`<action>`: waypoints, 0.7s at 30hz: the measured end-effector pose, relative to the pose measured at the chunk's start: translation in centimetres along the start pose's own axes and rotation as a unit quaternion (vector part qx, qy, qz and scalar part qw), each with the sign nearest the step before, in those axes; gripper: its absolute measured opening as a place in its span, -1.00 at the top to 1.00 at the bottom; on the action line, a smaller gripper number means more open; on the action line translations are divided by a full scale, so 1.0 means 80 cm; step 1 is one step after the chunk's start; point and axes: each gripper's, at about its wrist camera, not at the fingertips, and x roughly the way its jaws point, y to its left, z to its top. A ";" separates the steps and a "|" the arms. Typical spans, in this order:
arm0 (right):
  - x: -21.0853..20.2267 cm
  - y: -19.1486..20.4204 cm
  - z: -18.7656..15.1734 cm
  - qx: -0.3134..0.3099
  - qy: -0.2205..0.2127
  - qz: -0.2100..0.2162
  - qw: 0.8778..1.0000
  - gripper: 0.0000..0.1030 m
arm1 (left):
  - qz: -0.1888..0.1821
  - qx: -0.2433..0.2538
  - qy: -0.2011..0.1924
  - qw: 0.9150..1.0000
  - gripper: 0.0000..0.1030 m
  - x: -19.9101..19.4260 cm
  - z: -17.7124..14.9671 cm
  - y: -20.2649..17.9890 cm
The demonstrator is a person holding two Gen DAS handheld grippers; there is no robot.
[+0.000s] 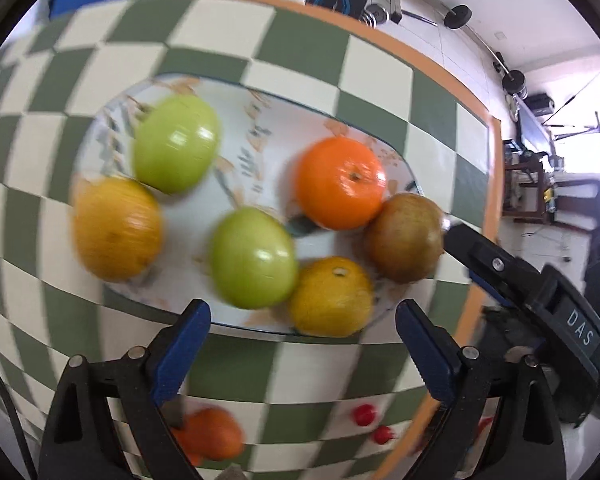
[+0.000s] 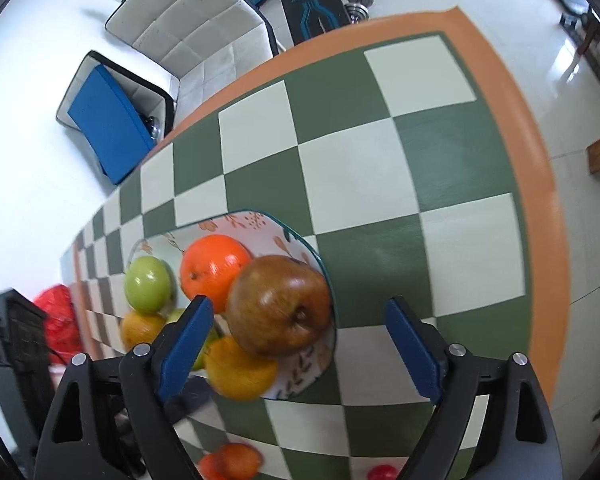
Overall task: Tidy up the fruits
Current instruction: 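Carry both fruits onto the plate and open both tools, then lift both tools away from the plate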
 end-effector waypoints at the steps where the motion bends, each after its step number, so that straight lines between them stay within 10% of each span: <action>1: -0.004 0.003 -0.004 -0.010 -0.006 -0.014 1.000 -0.79 | 0.019 0.010 -0.015 1.000 -0.84 -0.006 -0.002 0.006; 9: -0.022 0.038 -0.054 -0.089 -0.039 -0.117 0.988 -0.85 | 0.144 0.068 -0.067 0.985 -0.84 -0.019 -0.009 0.034; 21: -0.076 0.076 -0.120 -0.101 -0.093 -0.143 0.980 -0.85 | 0.159 0.105 -0.139 0.972 -0.84 -0.095 -0.045 0.035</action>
